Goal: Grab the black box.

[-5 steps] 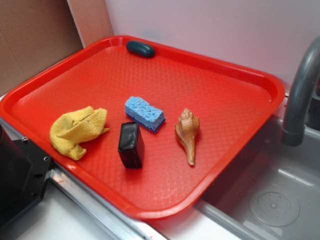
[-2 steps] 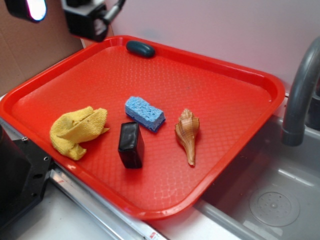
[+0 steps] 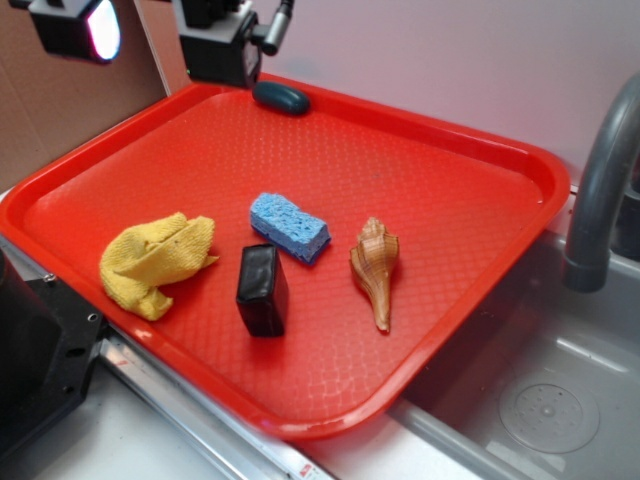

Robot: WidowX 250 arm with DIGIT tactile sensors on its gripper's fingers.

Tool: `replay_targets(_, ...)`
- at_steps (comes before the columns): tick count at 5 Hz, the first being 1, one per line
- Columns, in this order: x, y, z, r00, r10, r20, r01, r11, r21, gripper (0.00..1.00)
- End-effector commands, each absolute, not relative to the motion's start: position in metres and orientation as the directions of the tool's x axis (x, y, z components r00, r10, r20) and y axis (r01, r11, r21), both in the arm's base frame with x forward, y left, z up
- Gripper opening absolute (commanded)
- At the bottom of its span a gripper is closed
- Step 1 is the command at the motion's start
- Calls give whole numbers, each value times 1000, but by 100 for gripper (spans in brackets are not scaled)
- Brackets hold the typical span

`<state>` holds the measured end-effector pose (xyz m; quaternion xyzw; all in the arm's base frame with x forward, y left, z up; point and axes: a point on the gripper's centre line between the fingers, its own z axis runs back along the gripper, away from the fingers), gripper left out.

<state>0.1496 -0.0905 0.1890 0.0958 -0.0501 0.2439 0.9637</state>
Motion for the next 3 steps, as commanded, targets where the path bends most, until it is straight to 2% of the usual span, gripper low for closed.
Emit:
replay_targets(1,155,-90,197,867,472,160,-493,860,132,100)
replay_targets(2,161,-99,174,863,434,260,-470,878,95,100)
replay_targets(3,166,-108,156,839,447,311,-452,890,-61,100)
